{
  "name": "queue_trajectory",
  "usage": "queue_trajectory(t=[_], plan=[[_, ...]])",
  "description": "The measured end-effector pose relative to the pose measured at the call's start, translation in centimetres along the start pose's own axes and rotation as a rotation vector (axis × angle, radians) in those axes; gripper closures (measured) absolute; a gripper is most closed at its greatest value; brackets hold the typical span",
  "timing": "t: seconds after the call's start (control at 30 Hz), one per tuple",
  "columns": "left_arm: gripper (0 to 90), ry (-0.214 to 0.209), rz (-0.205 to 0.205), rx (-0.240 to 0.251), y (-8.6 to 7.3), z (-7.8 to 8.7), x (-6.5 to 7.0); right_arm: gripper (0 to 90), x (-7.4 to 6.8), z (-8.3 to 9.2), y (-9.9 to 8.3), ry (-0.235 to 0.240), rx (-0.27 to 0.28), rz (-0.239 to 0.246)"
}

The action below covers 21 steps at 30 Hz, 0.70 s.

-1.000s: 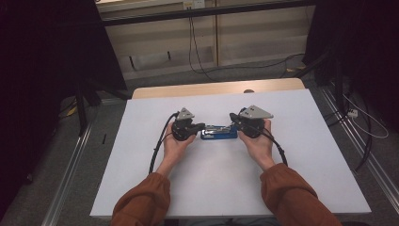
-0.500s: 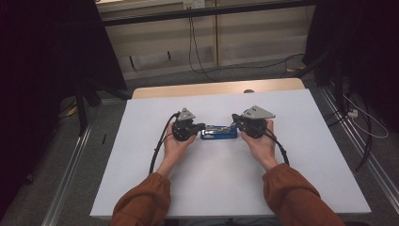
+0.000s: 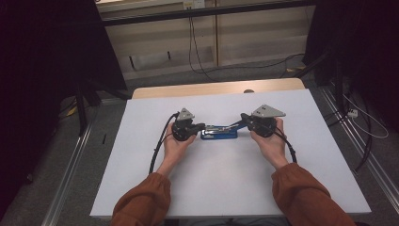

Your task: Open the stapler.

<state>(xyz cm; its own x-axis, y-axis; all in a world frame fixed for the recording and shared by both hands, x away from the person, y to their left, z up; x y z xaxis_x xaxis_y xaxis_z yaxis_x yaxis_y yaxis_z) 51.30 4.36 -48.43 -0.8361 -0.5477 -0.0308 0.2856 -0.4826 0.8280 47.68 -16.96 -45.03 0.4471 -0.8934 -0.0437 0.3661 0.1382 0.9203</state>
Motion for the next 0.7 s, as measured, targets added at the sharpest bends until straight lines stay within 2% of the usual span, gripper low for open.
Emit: queue_trajectory(t=[0.33,0.5,0.6,0.7], plan=[[90.0,0.002,0.001,0.001,0.0,0.0,0.0,90.0,1.0,0.2,-1.1,0.01,-0.007,-0.027],[90.0,0.002,-0.005,-0.001,0.0,0.0,-0.1,90.0,1.1,0.3,-1.4,0.02,-0.011,-0.019],[90.0,-0.009,0.012,0.004,0.0,0.0,0.0,90.0,1.4,0.6,-1.6,0.019,-0.012,-0.014],[90.0,-0.007,0.01,0.003,0.0,0.0,-0.1,90.0,1.9,0.8,-1.8,0.012,-0.009,-0.025]])
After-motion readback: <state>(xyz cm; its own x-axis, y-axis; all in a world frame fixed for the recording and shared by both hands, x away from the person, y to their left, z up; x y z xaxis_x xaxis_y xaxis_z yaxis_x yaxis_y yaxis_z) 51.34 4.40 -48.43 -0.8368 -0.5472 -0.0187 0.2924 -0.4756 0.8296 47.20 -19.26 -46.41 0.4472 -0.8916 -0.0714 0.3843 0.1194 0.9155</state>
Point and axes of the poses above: each handheld gripper's, and its own axes: z roughly backward along the jaws, y roughly out of its top, x roughly to its right, the point moved 7 cm from there along -z, roughly forward along the jaws, and after that the axes turned 7 degrees about -z, right-handed, at the moved point
